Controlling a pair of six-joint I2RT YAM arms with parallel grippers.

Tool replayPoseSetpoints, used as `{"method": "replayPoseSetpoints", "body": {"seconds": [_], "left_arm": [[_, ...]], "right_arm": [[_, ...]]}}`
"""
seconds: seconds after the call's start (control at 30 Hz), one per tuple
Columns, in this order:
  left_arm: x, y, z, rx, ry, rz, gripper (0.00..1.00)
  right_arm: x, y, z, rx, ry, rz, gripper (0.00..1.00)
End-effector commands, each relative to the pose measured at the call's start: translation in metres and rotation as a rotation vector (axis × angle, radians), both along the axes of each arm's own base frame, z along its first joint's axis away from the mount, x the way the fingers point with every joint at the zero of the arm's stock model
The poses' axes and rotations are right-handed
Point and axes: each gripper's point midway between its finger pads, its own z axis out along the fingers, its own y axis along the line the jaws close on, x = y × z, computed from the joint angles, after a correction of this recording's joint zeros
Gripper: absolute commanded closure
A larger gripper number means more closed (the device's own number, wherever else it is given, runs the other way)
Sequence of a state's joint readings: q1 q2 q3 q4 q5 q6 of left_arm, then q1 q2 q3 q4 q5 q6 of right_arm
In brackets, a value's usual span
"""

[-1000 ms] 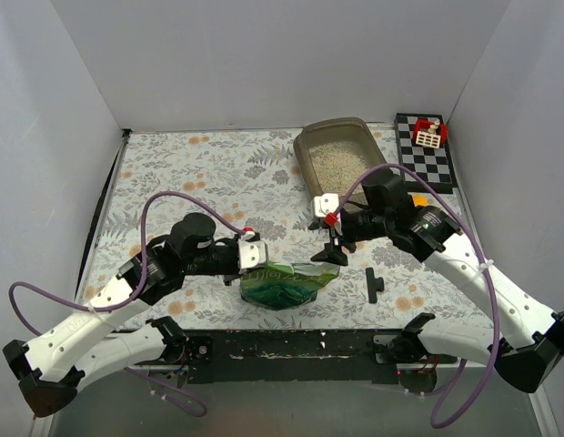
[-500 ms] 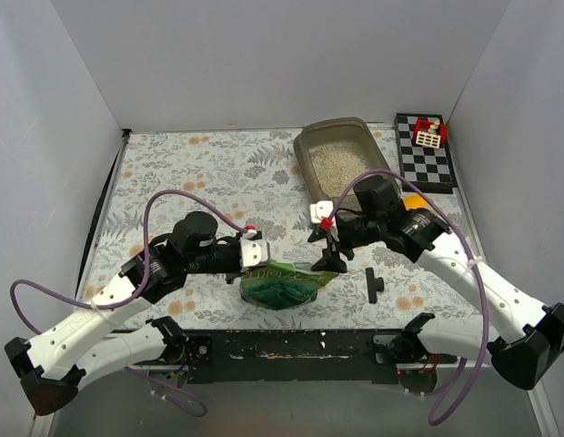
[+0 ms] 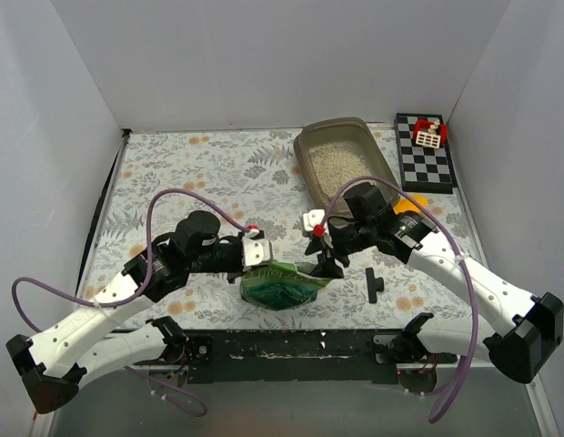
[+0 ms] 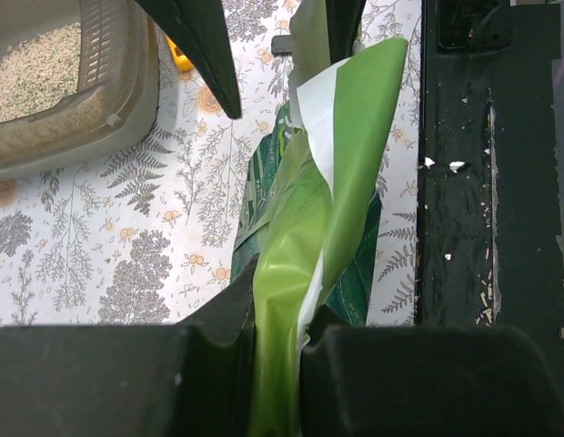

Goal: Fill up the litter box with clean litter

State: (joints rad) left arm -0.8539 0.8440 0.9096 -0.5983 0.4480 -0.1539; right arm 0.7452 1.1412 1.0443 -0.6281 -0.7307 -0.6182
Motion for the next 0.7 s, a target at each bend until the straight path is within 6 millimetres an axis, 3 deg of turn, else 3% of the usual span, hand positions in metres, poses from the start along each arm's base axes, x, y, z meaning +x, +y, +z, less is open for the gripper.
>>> {"method": "replayPoseSetpoints", "body": {"seconds": [0.0, 0.07, 0.13, 0.17, 0.37, 0.5, 0.57, 0.67], "left_arm": [[0.002, -0.009, 0.025, -0.060, -0.047, -0.022, 1.00], [0.002, -0.011, 0.029, -0.068, -0.048, -0.028, 1.00], [0.002, -0.013, 0.034, -0.082, -0.059, -0.038, 1.00], [0.002, -0.013, 0.036, -0.092, -0.067, -0.038, 1.00], [0.013, -0.020, 0.049, -0.159, -0.170, -0.030, 1.00], [0.029, -0.025, 0.048, -0.122, -0.239, -0.023, 1.00], [0.032, -0.029, 0.048, -0.113, -0.251, -0.034, 1.00], [0.027, -0.035, 0.046, -0.128, -0.233, -0.067, 1.00]], "right_arm": [[-0.013, 0.004, -0.015, -0.022, 0.038, 0.042, 0.38], [-0.006, 0.007, -0.017, -0.030, 0.027, 0.015, 0.61], [0.010, 0.011, -0.015, -0.025, -0.005, -0.058, 0.89], [0.021, 0.011, -0.015, -0.030, -0.035, -0.107, 0.98], [0.098, 0.008, 0.012, -0.003, -0.218, -0.482, 0.99], [0.143, -0.014, 0.037, 0.037, -0.310, -0.791, 0.99], [0.155, -0.028, 0.043, 0.048, -0.306, -0.939, 0.99], [0.156, -0.041, 0.024, 0.010, -0.253, -1.044, 0.99]]}}
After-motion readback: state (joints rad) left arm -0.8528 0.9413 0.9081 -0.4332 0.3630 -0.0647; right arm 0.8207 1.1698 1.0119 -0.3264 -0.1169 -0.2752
